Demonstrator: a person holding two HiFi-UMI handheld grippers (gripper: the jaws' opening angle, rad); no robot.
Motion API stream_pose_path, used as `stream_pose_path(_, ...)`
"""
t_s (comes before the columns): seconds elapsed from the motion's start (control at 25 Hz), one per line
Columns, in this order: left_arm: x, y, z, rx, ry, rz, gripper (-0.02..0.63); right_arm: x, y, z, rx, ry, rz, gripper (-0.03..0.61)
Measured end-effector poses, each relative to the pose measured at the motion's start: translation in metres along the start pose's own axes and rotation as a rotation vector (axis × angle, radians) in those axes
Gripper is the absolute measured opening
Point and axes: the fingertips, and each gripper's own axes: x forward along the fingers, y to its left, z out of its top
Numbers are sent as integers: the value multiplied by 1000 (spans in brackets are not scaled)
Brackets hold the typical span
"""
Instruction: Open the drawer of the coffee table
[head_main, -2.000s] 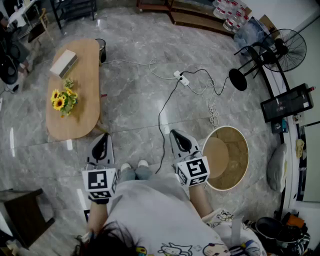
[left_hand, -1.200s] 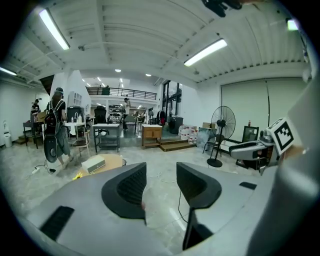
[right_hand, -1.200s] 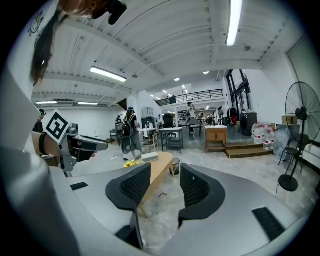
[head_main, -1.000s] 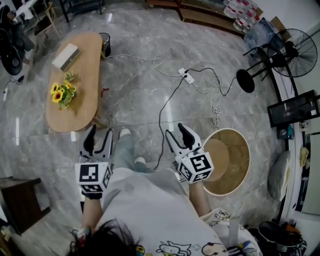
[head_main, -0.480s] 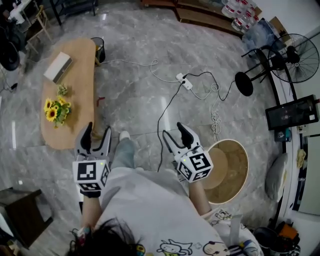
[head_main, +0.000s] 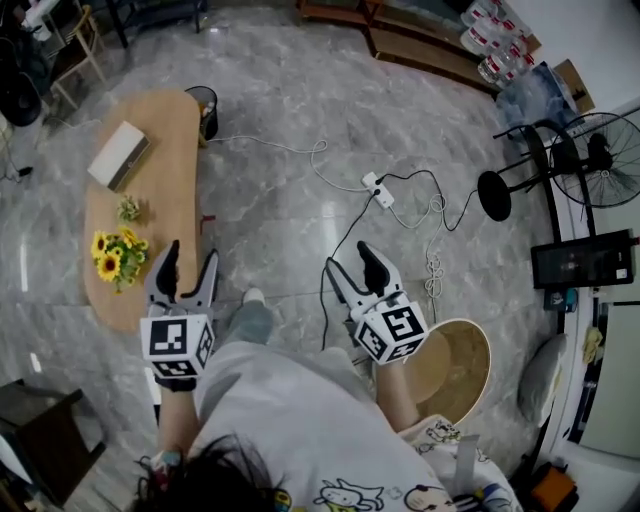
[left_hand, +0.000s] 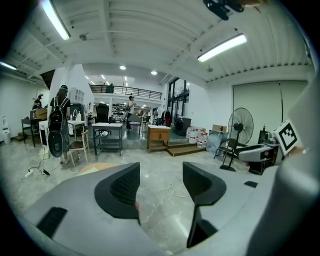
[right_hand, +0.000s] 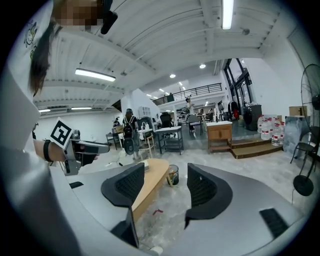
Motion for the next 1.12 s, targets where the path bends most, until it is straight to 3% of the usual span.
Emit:
stream_pose_path(0.28,24,50,9,-27,10,68,245,65,7,13,5,28,69,233)
stream_pose_path(0.64,20,122,3,-93,9,198,245,155,53,33,-53,63,229,233)
stream_pose_path(0.96,-7,174,-5,-193,-11,425,245,232,99,47,-132,123,464,233)
stream_pose_path(1.12,-19,209,-9,-258,-23,585,245,294,134,58,-188,157,626,233)
